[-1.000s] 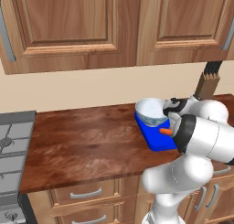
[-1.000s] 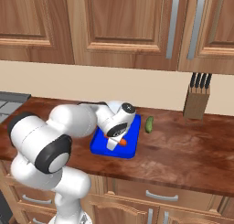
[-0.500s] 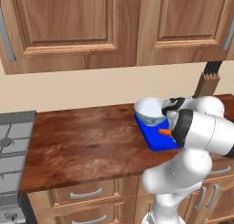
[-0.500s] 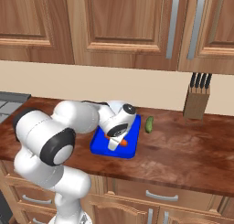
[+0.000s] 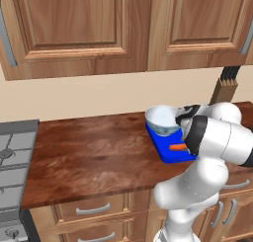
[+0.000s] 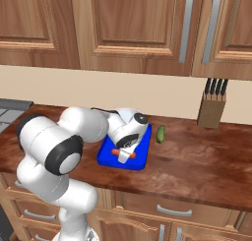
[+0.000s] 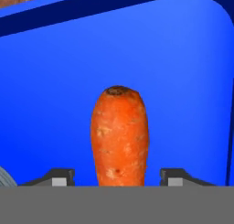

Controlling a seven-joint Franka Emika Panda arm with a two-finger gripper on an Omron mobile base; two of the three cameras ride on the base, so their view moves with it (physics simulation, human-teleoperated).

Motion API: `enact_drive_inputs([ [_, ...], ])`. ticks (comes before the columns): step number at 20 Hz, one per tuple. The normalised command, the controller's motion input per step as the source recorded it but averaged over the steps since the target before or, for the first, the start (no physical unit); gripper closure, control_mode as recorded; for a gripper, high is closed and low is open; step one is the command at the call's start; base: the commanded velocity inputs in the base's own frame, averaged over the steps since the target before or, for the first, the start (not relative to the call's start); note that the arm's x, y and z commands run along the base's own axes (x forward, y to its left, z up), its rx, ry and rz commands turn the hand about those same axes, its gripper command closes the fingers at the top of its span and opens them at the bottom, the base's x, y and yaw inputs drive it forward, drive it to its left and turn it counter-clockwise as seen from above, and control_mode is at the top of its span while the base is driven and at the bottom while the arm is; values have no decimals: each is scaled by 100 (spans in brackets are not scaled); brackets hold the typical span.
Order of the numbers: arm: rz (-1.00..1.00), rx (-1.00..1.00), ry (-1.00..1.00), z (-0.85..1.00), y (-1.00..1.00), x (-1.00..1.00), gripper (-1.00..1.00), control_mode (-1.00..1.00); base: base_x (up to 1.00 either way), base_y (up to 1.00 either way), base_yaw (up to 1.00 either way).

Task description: Place the two vegetables and bowl onto the tray for setting up a vegetable dip station.

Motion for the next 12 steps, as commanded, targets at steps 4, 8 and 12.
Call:
enact_drive_inputs([
  [4,0,0,0,0,-10,0,-100,-100,0,0,0],
  [8,0,0,0,2,-15,0,-100,-100,0,0,0],
  [12,0,0,0,11,-18,0,-100,-100,0,0,0],
])
